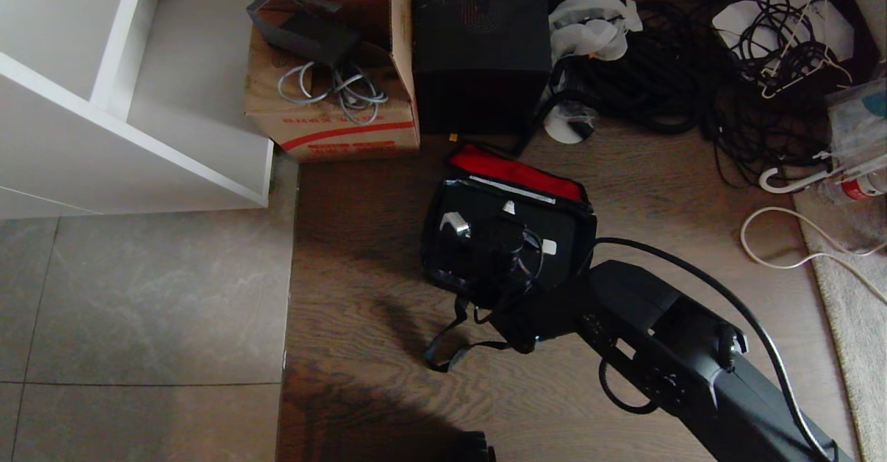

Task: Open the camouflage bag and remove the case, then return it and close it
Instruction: Grip the handle

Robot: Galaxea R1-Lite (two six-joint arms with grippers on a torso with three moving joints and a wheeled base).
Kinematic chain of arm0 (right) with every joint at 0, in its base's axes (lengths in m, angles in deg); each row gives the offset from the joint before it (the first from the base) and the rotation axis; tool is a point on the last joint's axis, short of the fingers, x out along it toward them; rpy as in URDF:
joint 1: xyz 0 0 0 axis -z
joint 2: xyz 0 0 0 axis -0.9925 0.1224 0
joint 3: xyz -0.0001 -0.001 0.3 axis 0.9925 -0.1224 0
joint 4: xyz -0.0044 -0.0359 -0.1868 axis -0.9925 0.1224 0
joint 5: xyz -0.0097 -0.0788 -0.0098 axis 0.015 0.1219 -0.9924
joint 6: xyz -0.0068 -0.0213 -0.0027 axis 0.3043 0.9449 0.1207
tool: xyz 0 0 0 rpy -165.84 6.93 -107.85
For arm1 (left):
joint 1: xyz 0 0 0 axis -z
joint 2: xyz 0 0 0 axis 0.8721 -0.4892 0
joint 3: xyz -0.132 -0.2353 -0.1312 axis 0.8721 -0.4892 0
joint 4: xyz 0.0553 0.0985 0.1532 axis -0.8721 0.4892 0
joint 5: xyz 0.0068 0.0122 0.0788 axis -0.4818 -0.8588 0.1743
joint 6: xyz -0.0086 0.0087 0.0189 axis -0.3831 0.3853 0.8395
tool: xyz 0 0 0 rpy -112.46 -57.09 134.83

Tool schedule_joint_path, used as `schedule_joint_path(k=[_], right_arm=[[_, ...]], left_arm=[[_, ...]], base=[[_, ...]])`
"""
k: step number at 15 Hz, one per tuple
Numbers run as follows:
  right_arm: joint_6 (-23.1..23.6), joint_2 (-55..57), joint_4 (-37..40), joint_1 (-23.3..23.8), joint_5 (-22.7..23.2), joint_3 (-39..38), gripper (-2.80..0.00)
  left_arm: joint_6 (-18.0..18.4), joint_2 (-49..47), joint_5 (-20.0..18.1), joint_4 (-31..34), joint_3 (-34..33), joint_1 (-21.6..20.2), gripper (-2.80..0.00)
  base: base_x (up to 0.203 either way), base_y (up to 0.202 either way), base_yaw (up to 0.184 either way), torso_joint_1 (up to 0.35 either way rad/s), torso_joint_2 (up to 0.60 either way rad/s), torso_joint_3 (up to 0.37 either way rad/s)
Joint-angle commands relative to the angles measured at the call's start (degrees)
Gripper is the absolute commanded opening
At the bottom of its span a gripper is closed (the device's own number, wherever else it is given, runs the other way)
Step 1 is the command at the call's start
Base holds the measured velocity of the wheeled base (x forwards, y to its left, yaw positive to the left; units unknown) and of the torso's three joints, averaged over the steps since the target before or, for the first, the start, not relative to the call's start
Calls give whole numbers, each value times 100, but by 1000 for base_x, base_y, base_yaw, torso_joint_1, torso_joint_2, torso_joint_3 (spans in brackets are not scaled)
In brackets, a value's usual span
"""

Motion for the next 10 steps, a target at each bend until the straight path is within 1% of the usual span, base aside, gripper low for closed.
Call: schedule_joint_path(k=[1,6,10], right_arm=[[80,-880,-92,-114,-94,-425,-280],[132,-2020,134,-362,-213,-1172,-280],[149,-2558,301,-481,-226,-1547,-280]], left_arm=[[-4,2,2,-2,-53,0,-280],[-11,2,2,-2,-53,0,-280],[-2,2,2,-2,-53,0,-280]], base=[[0,0,0,0,0,0],[0,0,0,0,0,0],[0,0,0,0,0,0]])
